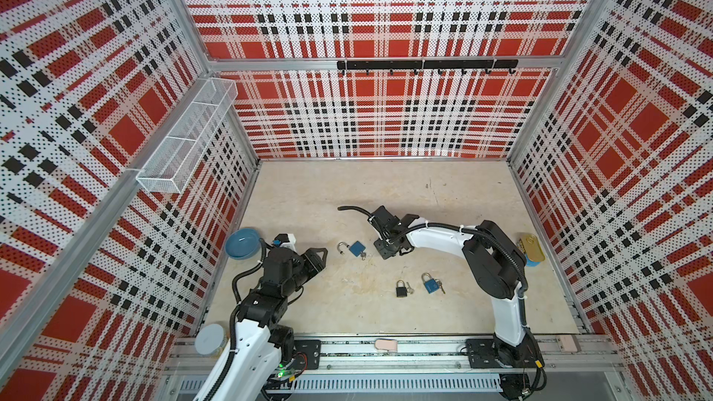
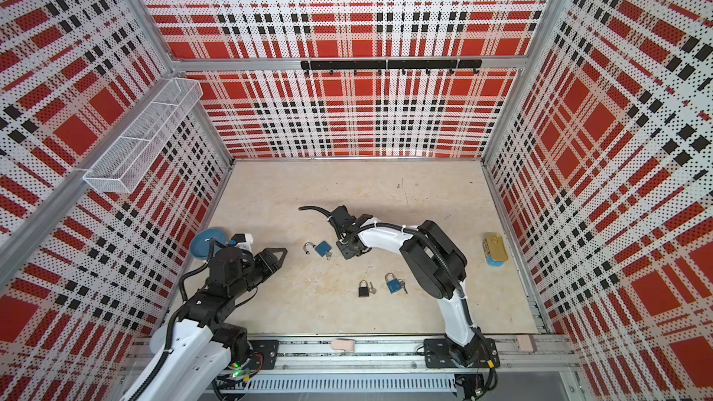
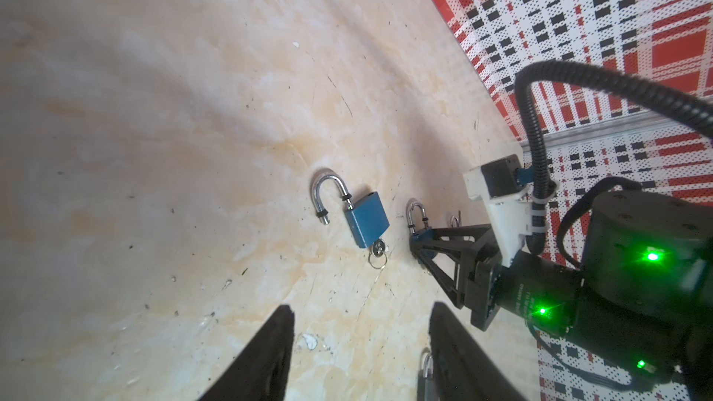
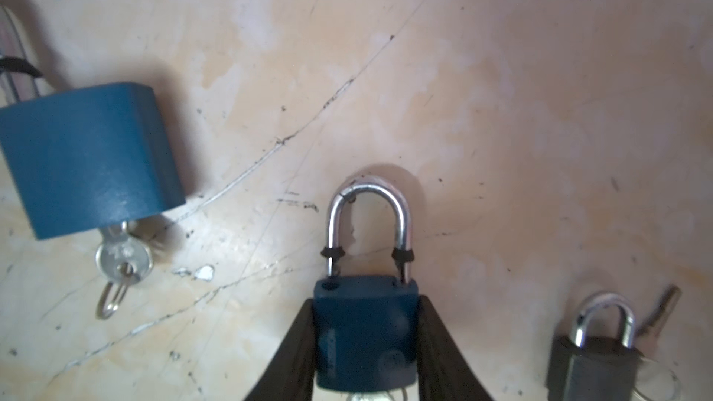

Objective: Lock with the key

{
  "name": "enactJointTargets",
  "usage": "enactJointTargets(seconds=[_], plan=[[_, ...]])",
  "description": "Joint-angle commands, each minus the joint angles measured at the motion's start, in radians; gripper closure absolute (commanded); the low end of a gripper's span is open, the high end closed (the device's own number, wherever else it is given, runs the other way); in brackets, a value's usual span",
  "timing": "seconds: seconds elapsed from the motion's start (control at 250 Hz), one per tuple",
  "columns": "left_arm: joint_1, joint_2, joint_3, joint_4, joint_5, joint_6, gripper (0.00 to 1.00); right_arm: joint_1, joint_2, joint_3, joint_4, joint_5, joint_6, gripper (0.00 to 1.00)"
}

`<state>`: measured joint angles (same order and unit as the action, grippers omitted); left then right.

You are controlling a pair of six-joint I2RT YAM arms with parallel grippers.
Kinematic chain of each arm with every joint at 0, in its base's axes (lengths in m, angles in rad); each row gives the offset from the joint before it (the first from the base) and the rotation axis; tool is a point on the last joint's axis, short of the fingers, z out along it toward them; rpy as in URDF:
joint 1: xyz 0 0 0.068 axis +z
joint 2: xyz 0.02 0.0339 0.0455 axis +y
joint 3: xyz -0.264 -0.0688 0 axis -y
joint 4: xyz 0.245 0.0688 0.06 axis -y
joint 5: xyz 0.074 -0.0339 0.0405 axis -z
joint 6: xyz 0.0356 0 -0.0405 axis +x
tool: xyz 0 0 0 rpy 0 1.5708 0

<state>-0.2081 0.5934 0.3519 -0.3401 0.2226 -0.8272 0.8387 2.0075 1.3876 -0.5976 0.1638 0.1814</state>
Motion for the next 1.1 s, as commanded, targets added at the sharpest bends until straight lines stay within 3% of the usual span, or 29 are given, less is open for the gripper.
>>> enactJointTargets(seconds=[0.0, 0.352, 0.664, 0.928, 1.096], plan=[[0.010, 0.057, 0.053, 0.049, 0.062, 0.044, 0.41, 0.005, -0.094, -0.002, -0.007, -0.007, -0.035, 0.77], [-0.042, 0.344, 0.154, 0.206, 0.241, 0.089, 0.43, 0.004, -0.222, -0.028, -0.039, -0.064, -0.036, 0.77], [-0.129, 0.580, 0.230, 0.520, 0.467, 0.051, 0.40, 0.004, -0.336, -0.037, -0.078, -0.195, -0.020, 0.78], [-0.153, 0.710, 0.244, 0.759, 0.560, -0.044, 0.42, 0.004, -0.408, -0.041, -0.099, -0.228, -0.009, 0.79], [-0.194, 0.783, 0.274, 0.815, 0.585, -0.065, 0.44, 0.006, -0.427, -0.046, -0.102, -0.235, -0.003, 0.80]])
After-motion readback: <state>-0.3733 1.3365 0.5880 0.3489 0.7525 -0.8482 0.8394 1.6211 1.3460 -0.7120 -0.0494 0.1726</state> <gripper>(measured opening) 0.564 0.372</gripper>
